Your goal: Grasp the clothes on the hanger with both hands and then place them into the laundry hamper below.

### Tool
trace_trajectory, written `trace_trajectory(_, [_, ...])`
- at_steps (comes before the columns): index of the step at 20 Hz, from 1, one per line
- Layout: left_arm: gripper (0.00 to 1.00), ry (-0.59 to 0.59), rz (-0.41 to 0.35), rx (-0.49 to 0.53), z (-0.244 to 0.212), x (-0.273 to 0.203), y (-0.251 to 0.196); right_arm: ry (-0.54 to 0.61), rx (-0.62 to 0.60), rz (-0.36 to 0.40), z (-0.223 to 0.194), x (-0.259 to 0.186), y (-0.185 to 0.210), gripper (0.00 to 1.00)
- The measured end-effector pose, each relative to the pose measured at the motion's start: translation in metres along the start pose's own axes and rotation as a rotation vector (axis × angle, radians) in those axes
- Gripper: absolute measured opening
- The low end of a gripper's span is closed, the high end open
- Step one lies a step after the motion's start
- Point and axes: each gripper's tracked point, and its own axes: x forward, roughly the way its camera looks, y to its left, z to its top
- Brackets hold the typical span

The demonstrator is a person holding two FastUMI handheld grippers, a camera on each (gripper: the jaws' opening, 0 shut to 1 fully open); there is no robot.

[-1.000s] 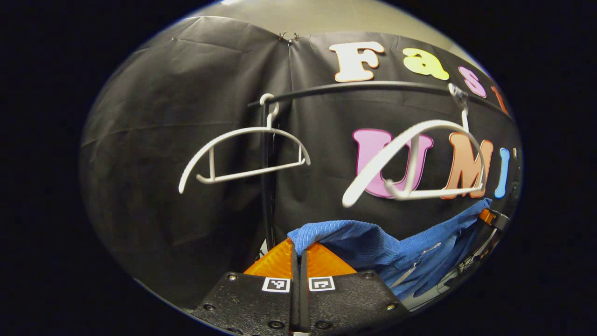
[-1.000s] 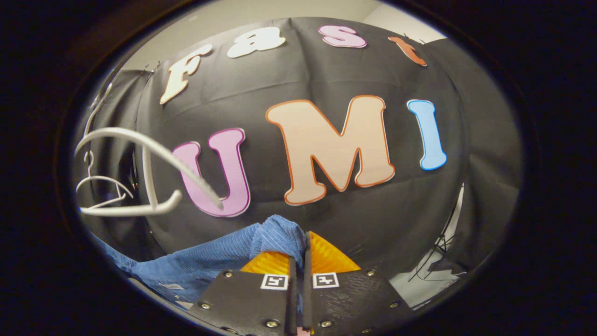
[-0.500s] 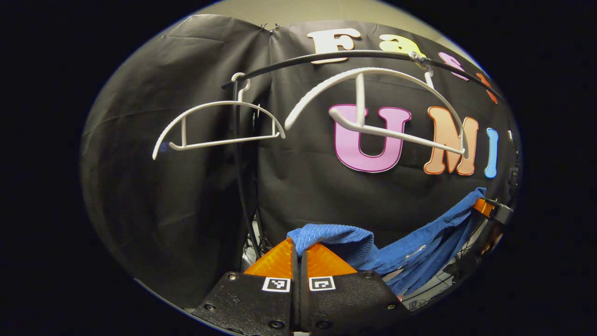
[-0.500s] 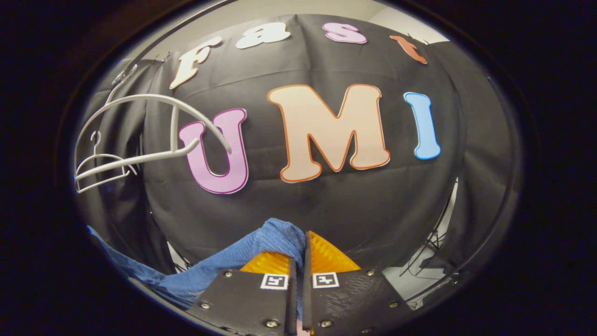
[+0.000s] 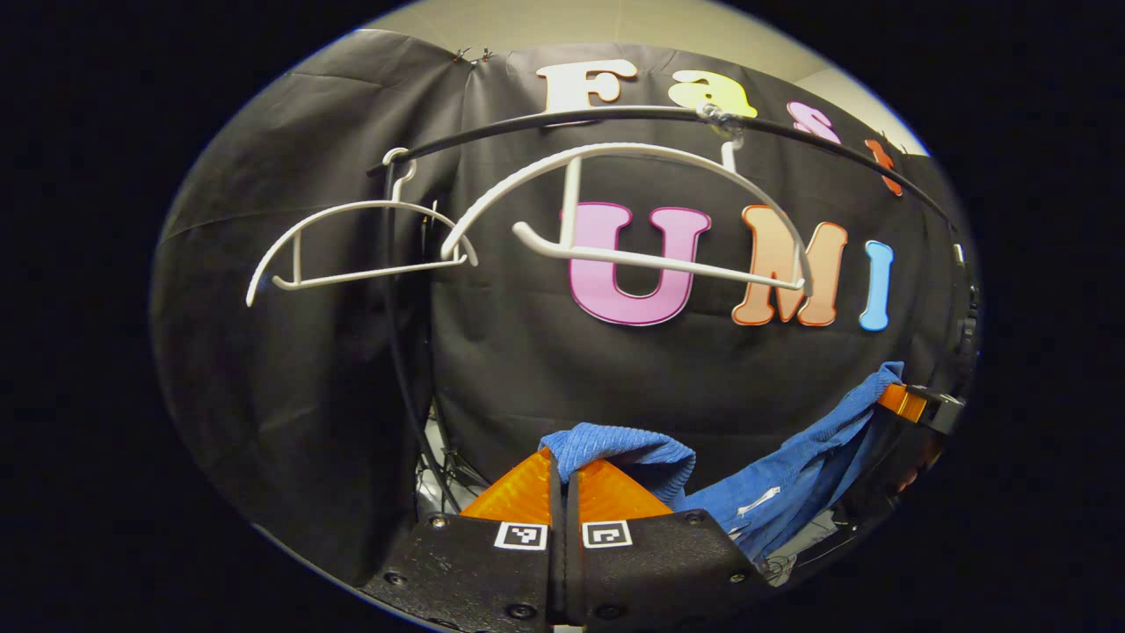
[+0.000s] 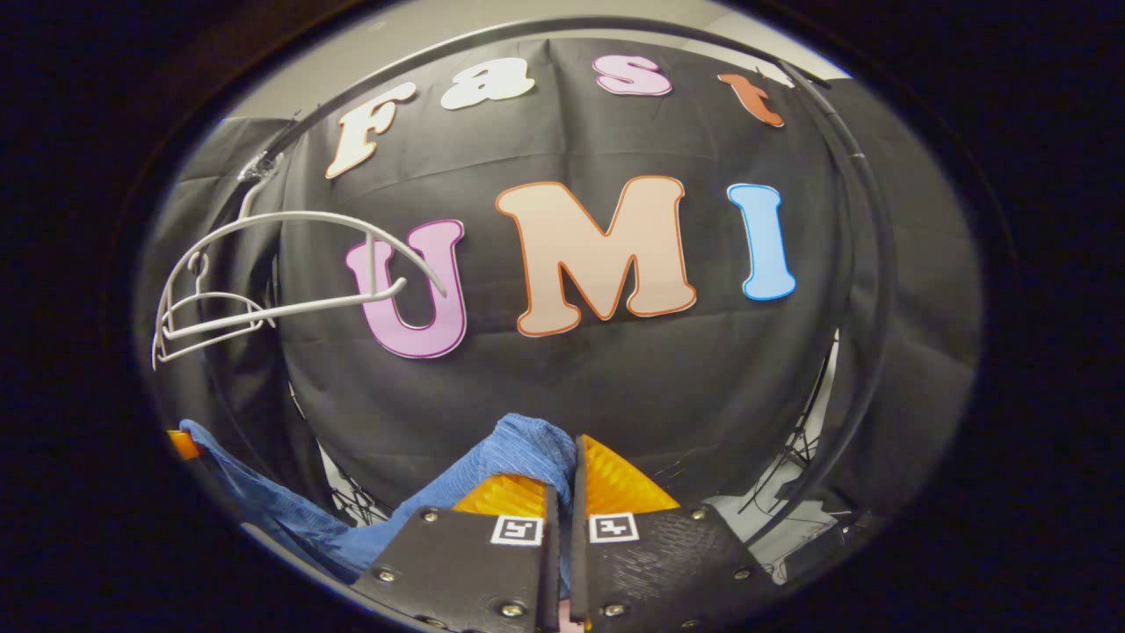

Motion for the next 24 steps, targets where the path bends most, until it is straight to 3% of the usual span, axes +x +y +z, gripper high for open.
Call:
trace_trajectory(10, [0.01, -0.034, -0.205, 0.031, 0.013, -0.007, -0.08, 0.012, 0.001, 0.051, 0.002, -0.062, 0.027, 0.05])
trace_trajectory(18, [0.01, -0.019, -0.333, 0.077, 0.007, 0.001, -0.139, 0.012, -0.029, 0.109, 0.006, -0.071, 0.058, 0.05])
trace_trajectory(24, [0.01, 0.028, -0.4, 0.097, -0.028, 0.014, -0.165, 0.119, -0.039, 0.194, -0.033, -0.067, 0.084, 0.05])
